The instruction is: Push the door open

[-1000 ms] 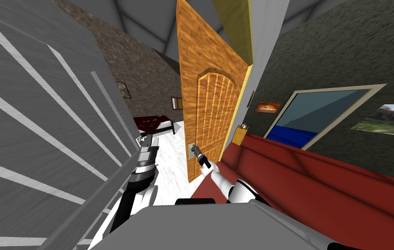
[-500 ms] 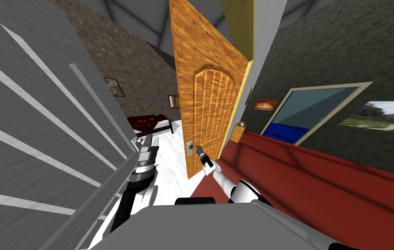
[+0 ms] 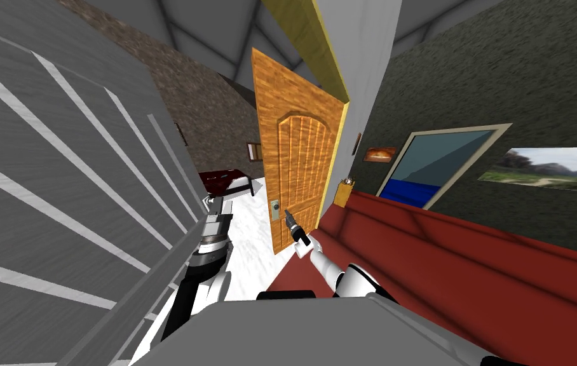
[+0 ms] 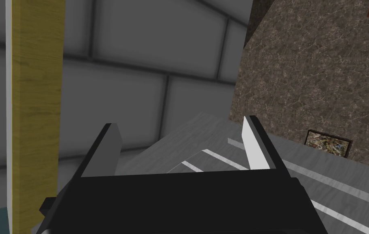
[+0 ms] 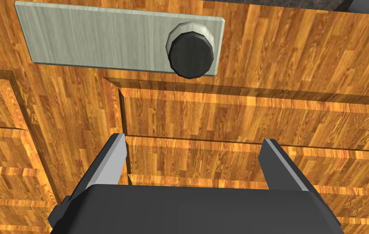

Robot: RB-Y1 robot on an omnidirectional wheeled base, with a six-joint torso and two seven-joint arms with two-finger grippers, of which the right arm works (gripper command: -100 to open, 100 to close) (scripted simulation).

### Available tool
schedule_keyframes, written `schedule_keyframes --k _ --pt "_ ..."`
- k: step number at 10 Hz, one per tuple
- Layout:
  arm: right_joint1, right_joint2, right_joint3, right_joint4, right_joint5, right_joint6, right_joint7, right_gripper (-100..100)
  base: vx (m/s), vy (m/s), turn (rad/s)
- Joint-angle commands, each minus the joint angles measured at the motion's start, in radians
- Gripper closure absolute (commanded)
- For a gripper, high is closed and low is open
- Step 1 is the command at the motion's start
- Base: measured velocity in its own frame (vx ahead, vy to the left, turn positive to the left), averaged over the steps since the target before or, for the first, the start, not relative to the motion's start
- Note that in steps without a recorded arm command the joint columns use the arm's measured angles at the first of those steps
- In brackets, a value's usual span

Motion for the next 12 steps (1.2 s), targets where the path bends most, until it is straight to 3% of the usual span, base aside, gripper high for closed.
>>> schedule_keyframes --k 1,3,6,9,11,12 --pt "0.009 0.021 0.008 -0.016 -0.001 0.006 -0.005 -100 -0.210 -0.055 -0.006" --pt "0.006 -0.003 0.001 -0.006 -0.001 -0.001 0.000 -100 -0.014 0.009 0.013" --pt "0.006 -0.017 -0.004 -0.003 -0.001 -0.006 0.004 -100 0.167 0.099 0.017" --pt "0.006 -0.008 -0.011 0.000 -0.001 -0.012 0.008 -100 0.199 0.116 0.021" --pt "0.006 0.015 -0.015 0.002 -0.002 -0.016 0.011 -100 0.168 0.103 0.022" --pt "-0.002 0.009 -0.013 0.020 -0.002 -0.024 0.008 -100 0.068 0.055 0.000"
